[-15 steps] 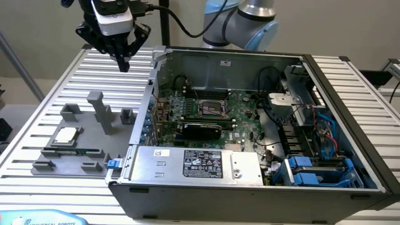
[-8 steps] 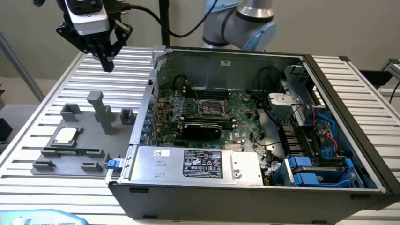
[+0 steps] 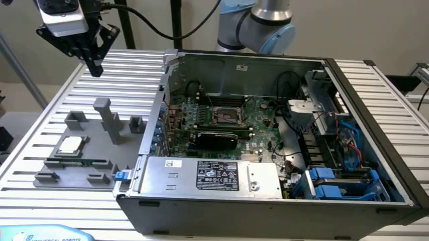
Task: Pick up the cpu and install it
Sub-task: 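Reach for the cpu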
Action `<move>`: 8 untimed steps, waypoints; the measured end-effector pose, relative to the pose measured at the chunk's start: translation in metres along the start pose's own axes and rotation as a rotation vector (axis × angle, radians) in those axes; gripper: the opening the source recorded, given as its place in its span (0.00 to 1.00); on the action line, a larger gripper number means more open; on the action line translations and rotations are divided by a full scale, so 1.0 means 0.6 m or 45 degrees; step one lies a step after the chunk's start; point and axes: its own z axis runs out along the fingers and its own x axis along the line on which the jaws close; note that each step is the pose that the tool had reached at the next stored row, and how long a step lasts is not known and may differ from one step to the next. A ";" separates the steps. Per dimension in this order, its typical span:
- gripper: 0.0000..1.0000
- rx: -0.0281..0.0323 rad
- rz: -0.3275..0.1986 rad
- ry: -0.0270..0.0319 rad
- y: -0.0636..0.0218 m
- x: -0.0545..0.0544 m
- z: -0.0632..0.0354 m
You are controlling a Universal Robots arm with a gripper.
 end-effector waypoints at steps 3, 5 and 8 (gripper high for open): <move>0.11 0.0000 0.000 -0.0001 -0.002 0.022 0.000; 0.11 0.0000 0.000 0.0000 -0.003 0.038 0.000; 0.11 0.0000 0.000 -0.0001 -0.005 0.060 0.001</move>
